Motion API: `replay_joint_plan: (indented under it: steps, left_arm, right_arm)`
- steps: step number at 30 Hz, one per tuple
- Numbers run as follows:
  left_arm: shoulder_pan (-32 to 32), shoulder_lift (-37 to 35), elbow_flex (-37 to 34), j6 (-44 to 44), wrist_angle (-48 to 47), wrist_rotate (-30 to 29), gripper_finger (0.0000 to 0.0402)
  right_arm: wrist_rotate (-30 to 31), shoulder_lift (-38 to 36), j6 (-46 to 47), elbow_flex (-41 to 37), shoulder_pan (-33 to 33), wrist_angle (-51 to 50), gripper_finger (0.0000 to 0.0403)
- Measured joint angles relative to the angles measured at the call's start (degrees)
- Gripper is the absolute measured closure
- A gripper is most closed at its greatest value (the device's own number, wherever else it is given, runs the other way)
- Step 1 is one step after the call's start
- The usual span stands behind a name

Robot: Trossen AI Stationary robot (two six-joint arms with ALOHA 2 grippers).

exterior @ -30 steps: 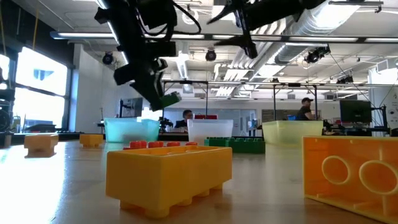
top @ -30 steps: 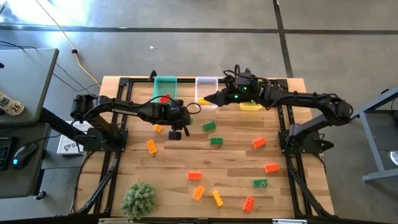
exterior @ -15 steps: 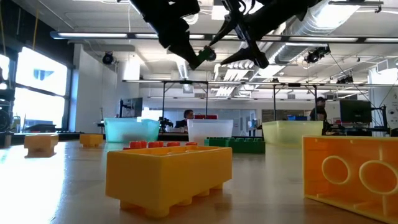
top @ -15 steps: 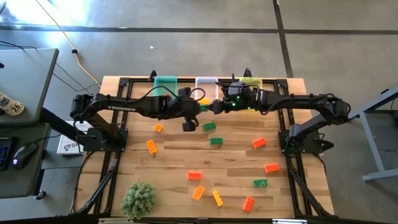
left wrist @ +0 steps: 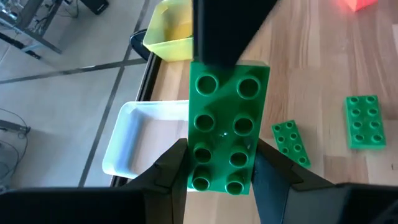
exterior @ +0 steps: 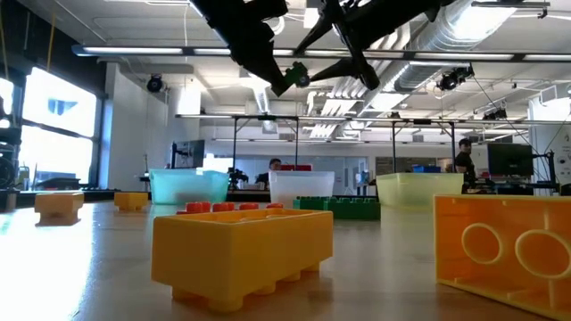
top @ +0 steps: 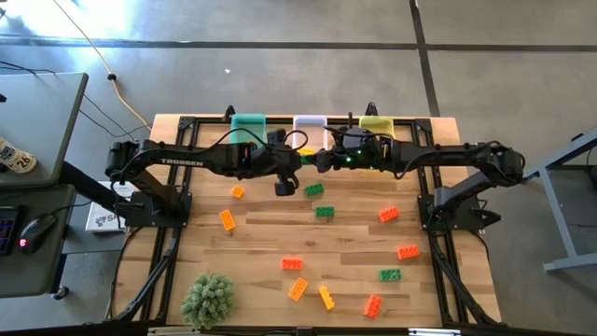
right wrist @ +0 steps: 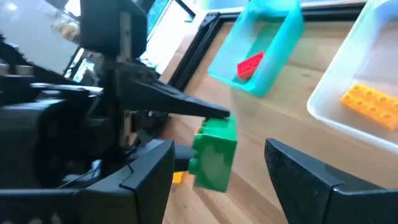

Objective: Sort & place blocks by color
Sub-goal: Put the green game piece into the yellow bin

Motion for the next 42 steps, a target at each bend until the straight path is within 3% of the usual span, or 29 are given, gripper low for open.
replay_joint_plan:
  steps: [6, 9, 14, 17, 22, 33, 42]
  left_arm:
    - [-0.2, 0.0, 0.0, -1.7, 1.2, 2.0, 0.0292]
    - [-0.2, 0.0, 0.0, -2.2, 1.6, 2.6, 0.0292]
    - [-0.2, 0.1, 0.0, -2.1, 1.5, 1.9, 0.0291]
    - [-0.2, 0.1, 0.0, -2.1, 1.5, 1.1, 0.0268]
    - [-0.1, 0.1, 0.0, -2.1, 1.6, 1.3, 0.0237]
    - [-0.1, 0.0, 0.0, -3.2, 1.5, 0.8, 0.0229]
    - [0.0, 0.0, 0.0, -7.1, 1.0, -0.2, 0.0228]
  right_arm:
    - [-0.2, 2.9, 0.6, 0.0, 0.8, 2.8, 0.0166]
    - [-0.1, 4.0, 1.3, 0.0, 0.8, 3.5, 0.0186]
    - [-0.3, 4.4, 0.9, 0.1, 0.8, 4.2, 0.0275]
    - [0.1, 4.4, -0.1, 0.1, 0.8, 4.9, 0.0329]
    - [0.0, 4.4, -4.0, 0.1, 0.7, 4.4, 0.033]
    - [1.5, 3.4, -8.0, 0.0, -2.3, -8.9, 0.033]
    - [10.6, -1.5, -16.7, 0.0, -8.8, -26.3, 0.033]
